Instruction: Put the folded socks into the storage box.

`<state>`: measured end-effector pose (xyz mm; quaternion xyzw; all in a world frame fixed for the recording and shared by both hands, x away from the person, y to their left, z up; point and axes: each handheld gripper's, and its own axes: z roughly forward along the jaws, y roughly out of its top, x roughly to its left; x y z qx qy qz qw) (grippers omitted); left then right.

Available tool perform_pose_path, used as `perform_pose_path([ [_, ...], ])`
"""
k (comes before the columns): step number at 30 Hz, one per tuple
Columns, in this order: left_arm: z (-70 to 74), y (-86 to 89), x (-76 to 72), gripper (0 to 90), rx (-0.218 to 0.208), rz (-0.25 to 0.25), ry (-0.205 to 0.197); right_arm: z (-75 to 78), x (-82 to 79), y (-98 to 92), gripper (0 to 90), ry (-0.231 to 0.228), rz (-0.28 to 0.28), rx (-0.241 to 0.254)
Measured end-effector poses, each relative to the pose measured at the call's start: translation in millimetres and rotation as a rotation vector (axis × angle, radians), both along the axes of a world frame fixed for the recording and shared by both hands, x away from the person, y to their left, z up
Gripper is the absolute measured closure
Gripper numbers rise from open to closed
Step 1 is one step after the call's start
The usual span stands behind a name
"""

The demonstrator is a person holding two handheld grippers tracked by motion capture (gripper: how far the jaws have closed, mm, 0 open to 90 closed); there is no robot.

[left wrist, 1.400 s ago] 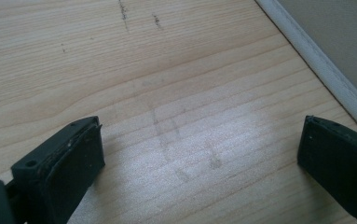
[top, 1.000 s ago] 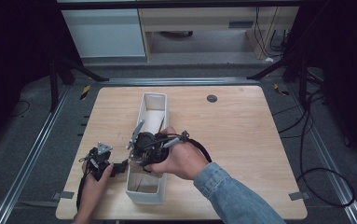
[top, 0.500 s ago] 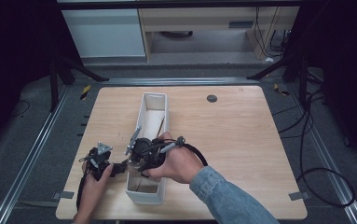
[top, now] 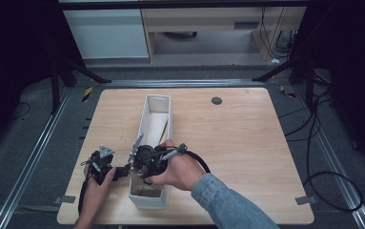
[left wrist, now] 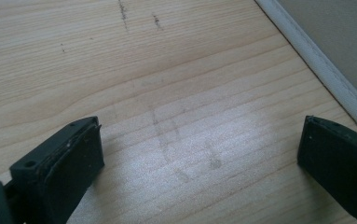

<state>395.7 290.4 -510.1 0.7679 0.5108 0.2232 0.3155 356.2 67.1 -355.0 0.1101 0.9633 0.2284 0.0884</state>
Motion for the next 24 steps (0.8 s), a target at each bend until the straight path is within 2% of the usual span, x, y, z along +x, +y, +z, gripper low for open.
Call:
perform_pose_path([
  [24,0.1,0.1,0.0,0.0,0.002,0.0,0.0,-19.2,6.4,3.3,45.9,0.023,-0.021,0.001],
])
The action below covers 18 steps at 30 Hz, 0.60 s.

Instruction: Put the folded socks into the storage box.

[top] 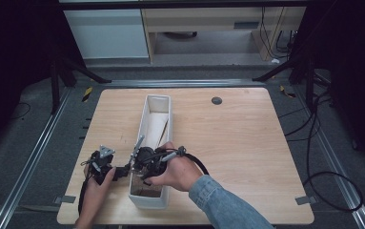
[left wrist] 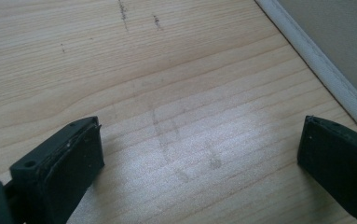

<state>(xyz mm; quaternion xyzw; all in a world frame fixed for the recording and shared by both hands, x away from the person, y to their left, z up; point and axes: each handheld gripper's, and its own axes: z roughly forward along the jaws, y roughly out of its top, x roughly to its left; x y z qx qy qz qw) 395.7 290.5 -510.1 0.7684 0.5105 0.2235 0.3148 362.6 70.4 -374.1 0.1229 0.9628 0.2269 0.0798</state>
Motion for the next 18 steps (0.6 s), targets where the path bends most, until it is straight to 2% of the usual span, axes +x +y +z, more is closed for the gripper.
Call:
perform_pose_path([
  [18,0.0,0.0,0.0,0.0,0.0,0.0,0.0,-7.6,2.5,3.4,44.6,0.015,-0.004,-0.003],
])
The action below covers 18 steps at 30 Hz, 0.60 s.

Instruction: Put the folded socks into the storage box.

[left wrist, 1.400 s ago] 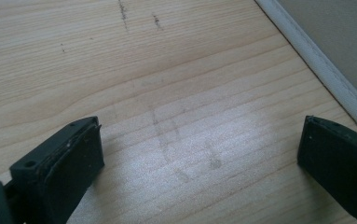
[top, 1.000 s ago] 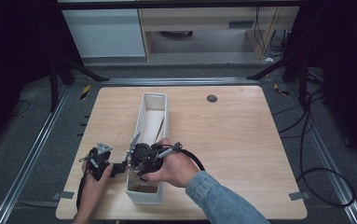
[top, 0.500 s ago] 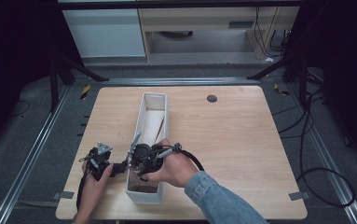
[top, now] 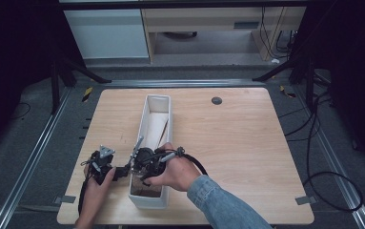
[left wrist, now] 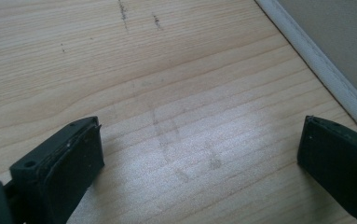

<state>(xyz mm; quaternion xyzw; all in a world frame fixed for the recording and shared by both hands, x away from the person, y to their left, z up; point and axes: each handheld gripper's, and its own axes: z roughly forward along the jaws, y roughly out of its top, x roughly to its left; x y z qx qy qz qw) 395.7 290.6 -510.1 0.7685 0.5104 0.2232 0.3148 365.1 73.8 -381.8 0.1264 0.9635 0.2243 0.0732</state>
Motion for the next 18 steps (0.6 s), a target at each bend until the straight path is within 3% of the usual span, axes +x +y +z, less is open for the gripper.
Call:
perform_pose_path([
  [18,-0.3,0.0,0.2,0.0,-0.002,0.0,-0.002,-4.8,1.2,-2.0,42.3,0.013,-0.006,0.013],
])
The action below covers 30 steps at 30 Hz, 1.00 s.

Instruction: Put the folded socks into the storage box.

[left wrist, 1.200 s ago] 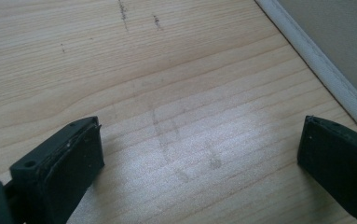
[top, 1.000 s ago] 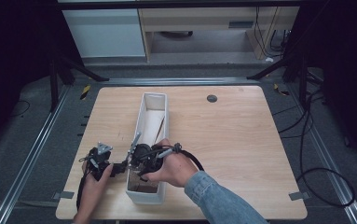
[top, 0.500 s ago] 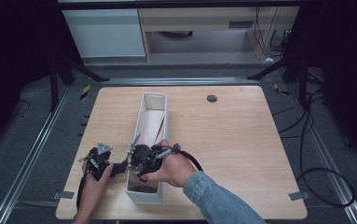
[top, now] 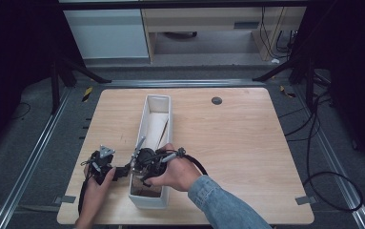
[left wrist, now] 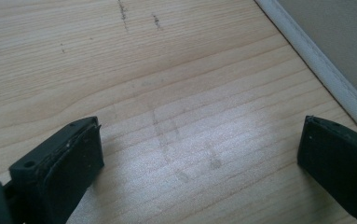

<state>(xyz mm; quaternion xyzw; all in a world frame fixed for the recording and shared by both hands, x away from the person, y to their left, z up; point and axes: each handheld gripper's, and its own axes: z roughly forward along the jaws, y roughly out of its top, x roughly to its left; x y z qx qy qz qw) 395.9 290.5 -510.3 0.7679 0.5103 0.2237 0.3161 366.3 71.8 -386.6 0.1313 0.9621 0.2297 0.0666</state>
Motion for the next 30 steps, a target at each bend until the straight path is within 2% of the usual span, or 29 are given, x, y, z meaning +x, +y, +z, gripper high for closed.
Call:
perform_pose_path([
  [9,0.2,0.1,0.0,0.0,0.0,-0.001,0.002,4.4,-1.1,-3.1,34.2,0.0,-0.001,0.009],
  [12,0.1,0.0,0.0,0.0,0.0,0.0,0.002,9.9,-2.4,-7.8,29.0,0.003,0.012,0.024],
  [17,0.1,0.0,-0.1,0.0,0.0,0.0,0.002,26.5,-2.8,-22.4,26.6,-0.018,-0.005,0.066],
  [25,0.2,0.1,0.0,0.0,0.001,-0.001,0.002,48.1,4.6,-45.3,29.3,-0.046,-0.068,0.097],
  [28,0.2,0.1,0.0,0.0,0.0,-0.001,0.002,54.8,7.9,-51.1,32.9,-0.063,-0.088,0.114],
  [30,0.2,0.1,0.0,0.0,0.0,-0.001,0.002,60.0,10.0,-54.9,38.4,-0.079,-0.103,0.129],
])
